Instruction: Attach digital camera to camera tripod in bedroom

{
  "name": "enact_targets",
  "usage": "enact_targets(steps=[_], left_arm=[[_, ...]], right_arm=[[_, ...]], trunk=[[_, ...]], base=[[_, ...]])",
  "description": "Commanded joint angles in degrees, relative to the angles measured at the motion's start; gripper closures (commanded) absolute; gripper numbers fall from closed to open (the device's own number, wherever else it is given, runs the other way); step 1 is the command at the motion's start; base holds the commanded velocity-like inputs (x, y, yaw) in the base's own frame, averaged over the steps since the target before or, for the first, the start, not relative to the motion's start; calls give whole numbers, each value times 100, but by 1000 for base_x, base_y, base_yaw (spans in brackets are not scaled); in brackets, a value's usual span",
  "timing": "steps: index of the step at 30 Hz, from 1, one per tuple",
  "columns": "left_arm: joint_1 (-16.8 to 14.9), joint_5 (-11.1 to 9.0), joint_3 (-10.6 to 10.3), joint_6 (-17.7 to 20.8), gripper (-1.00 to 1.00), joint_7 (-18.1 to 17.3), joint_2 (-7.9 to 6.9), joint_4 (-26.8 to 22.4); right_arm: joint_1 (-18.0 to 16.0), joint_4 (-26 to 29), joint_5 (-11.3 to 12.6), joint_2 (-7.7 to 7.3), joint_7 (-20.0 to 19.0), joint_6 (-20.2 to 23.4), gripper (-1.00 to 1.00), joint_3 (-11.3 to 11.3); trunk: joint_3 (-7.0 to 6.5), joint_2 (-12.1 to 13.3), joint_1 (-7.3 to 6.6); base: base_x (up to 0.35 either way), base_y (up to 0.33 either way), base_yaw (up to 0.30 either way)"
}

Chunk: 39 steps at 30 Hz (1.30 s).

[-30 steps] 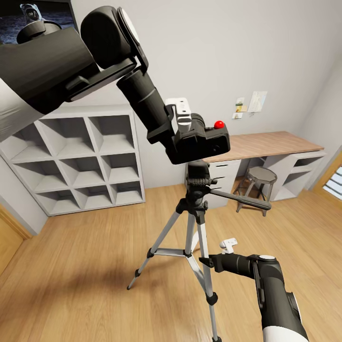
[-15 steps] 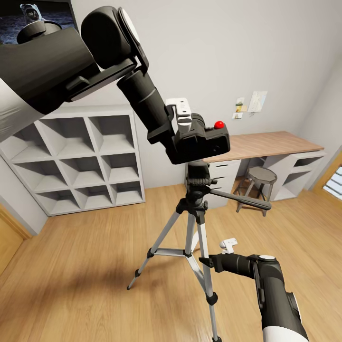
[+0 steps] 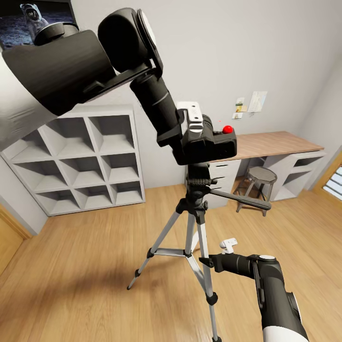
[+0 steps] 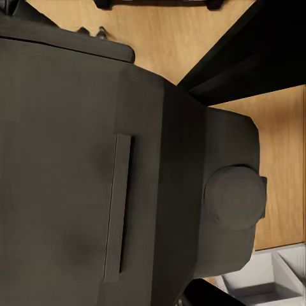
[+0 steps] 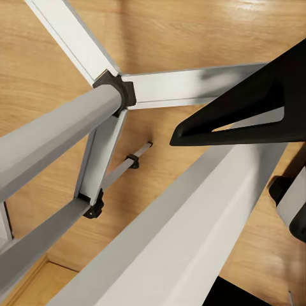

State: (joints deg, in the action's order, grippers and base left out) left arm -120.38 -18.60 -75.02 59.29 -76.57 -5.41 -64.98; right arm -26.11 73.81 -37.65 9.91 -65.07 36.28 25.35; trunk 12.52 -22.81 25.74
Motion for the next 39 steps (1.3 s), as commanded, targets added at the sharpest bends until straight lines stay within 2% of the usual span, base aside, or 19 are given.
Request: enact_targets(steps=[1,4,7,13,21,29,39], left_arm=[[-12,52,-13,30,100,-16,74,44],[-12,118,-12,30,100,-16,185,119],[-12,145,-7,30,100,-18,234,154],[-12,160,-1,30,100,-18,251,171],[-12,174,-1,30,100,-24,229,136],[-12,208,-15,35,100,-25,90,98],[-12,222,-21,38,100,-25,43,87]], right_arm=[[-8,8,-162,8,267,-25,100,14],[-8,8,-158,8,267,-25,100,14],[-8,9,-156,8,267,-25,100,14],[-8,10,-155,8,267,-25,100,14],[-8,10,-155,8,267,-25,100,14],[-8,10,-155,8,267,-25,100,14],[-8,3,-155,8,267,-25,100,14]], trunk=[[14,-11,5],[14,-11,5],[14,-11,5],[14,-11,5],[14,-11,5],[14,-11,5],[14,-11,5]], base=[[0,0,0],[0,0,0],[0,0,0],[0,0,0],[0,0,0],[0,0,0],[0,0,0]])
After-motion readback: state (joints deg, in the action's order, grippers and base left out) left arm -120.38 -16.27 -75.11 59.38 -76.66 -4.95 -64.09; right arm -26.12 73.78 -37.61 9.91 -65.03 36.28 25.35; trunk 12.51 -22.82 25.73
